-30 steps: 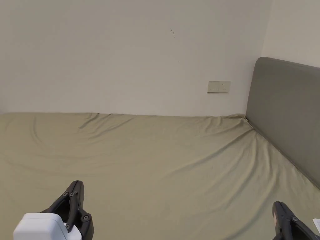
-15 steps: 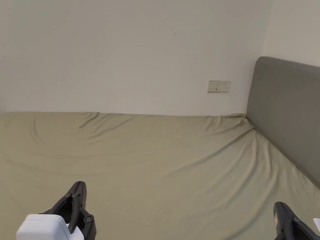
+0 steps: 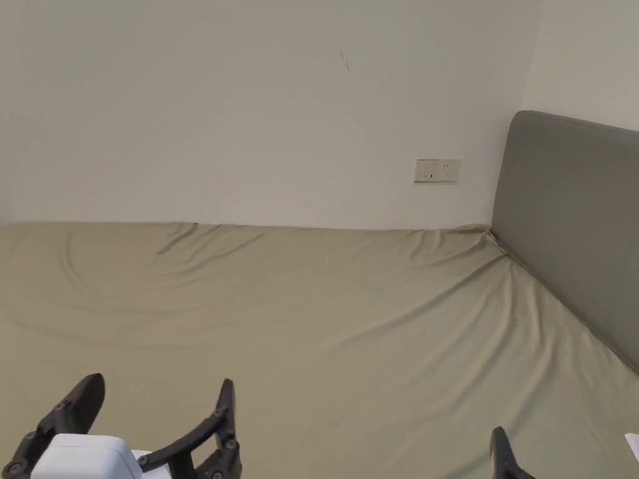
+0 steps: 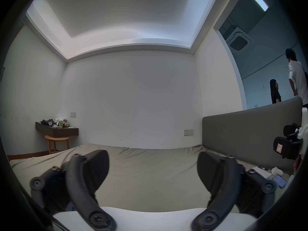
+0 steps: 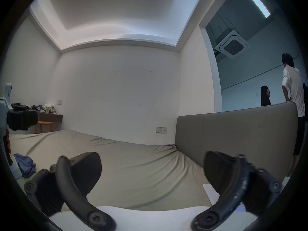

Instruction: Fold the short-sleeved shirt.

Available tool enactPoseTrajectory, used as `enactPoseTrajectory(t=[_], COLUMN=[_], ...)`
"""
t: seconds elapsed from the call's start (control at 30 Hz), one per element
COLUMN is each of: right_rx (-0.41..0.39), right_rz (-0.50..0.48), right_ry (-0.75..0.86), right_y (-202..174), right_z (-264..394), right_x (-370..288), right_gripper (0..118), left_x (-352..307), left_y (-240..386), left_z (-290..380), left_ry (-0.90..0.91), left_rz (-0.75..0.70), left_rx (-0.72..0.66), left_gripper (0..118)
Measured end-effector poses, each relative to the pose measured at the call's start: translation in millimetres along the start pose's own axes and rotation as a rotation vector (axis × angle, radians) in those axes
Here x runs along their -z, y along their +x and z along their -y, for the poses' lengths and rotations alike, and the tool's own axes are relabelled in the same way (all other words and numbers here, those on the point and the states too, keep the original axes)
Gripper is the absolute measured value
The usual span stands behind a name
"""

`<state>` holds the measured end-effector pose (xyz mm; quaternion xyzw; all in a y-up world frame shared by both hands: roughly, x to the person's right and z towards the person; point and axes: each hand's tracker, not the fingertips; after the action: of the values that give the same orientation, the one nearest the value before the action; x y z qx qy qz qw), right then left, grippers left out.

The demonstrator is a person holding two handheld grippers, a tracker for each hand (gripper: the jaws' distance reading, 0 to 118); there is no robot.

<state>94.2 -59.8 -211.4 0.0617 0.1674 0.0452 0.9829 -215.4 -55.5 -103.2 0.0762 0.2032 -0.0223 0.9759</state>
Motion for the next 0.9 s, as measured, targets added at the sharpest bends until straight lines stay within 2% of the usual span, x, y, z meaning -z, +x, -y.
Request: enactPoseTrajectory(t=[0.13,0.9], right_rx=[-0.016,-0.034], right_rz=[0.007,-0.004], right_ry=[0.005,-0.003], right_y=[0.3,-5.2], right_z=[0.4,2.2], right_x=[-0.5,1.0], right_gripper=[118,118], left_x=[-2.7,-2.4], left_y=[2.0,1.8], left_z=[0.0,-1.3], left_ry=[0.024,0.023], left_rz=[-0.010,-0.017], left_rx=[0.011,0.006], left_gripper=[118,118])
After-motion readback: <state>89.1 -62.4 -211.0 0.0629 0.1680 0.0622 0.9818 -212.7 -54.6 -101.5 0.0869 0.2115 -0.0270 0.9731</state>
